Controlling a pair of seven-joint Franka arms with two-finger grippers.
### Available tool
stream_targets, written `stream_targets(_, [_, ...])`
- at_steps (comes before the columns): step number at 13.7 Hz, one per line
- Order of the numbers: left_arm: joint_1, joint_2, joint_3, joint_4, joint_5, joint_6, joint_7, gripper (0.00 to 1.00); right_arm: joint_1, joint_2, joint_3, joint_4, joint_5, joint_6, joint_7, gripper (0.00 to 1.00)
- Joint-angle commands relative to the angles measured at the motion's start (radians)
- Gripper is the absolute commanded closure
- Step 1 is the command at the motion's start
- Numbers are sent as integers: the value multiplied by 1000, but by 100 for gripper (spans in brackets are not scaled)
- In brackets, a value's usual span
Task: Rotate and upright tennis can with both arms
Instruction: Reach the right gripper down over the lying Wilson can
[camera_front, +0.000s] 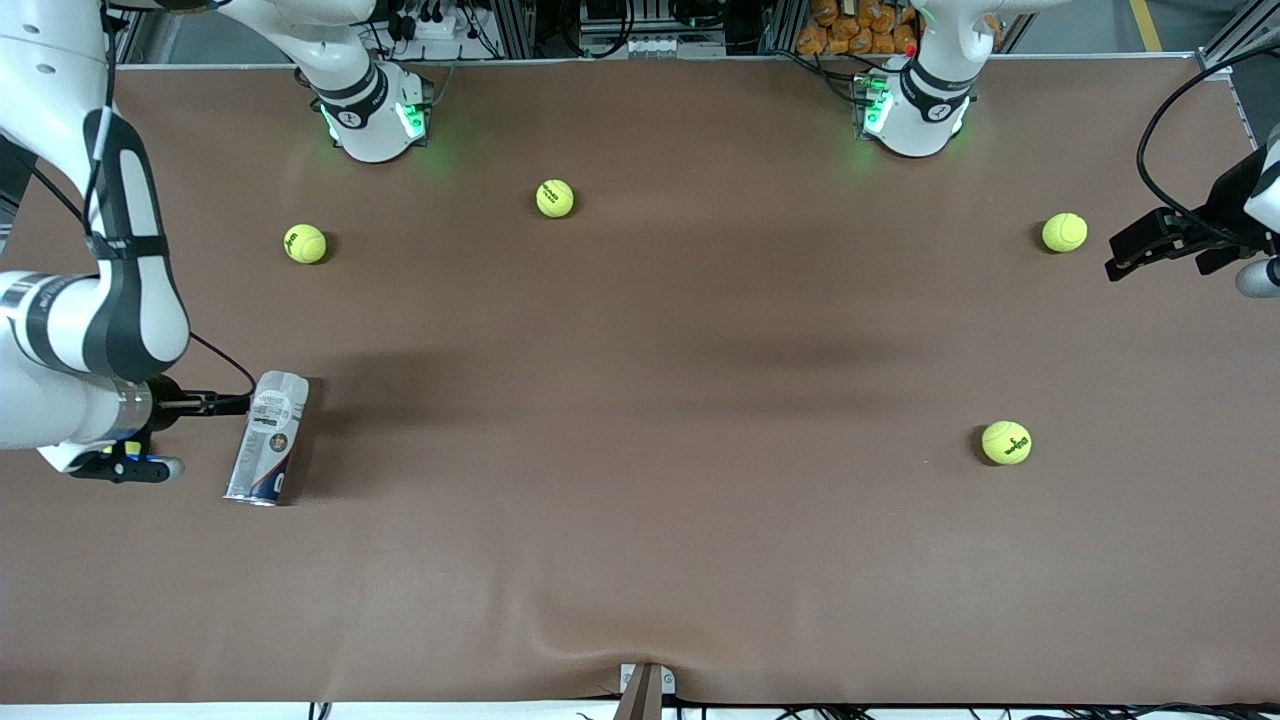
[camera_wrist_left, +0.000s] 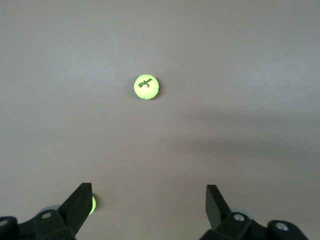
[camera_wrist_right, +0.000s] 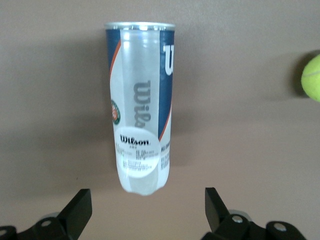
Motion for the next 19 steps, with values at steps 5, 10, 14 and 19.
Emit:
stream_targets(5, [6,2,-4,13,2,-16,15,0,-16,80,9,35,8,82,-25,0])
stream_targets(10, [6,2,-4,13,2,-16,15,0,-17,129,10,35,15,185,-45,0])
stream_targets(14, [8,0,-4,13,2,-16,15,0,-19,171,10,35,17,302,-67,0])
stream_targets(19, [8,2,-4,13,2,-16,15,0,-19,195,10,24,23,336,-65,0])
